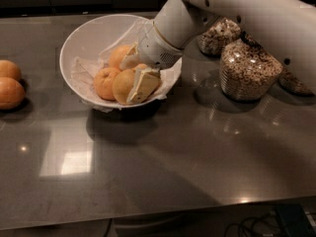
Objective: Pick orange from white bowl
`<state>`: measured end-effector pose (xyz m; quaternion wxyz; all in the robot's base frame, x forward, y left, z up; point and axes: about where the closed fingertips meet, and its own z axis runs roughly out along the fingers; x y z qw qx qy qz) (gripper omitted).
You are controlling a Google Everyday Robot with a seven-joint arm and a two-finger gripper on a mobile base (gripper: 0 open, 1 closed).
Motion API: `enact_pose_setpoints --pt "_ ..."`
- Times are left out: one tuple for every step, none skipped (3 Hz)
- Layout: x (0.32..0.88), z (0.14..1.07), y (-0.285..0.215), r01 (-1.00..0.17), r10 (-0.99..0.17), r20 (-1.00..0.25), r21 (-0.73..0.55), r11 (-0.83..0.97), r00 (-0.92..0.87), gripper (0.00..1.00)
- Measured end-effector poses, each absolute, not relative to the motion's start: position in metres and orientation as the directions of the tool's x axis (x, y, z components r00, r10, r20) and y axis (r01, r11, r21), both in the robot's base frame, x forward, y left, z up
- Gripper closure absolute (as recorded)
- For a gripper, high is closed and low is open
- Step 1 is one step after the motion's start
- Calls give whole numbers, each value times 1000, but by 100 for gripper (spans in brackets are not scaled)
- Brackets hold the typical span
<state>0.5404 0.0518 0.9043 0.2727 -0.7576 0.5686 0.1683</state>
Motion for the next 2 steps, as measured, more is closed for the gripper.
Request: enact_pose_setpoints --pt "542 903 52 -955 -772 -565 -217 -202 292 35" --pt "544 903 51 -956 -774 -564 -213 -201 288 35"
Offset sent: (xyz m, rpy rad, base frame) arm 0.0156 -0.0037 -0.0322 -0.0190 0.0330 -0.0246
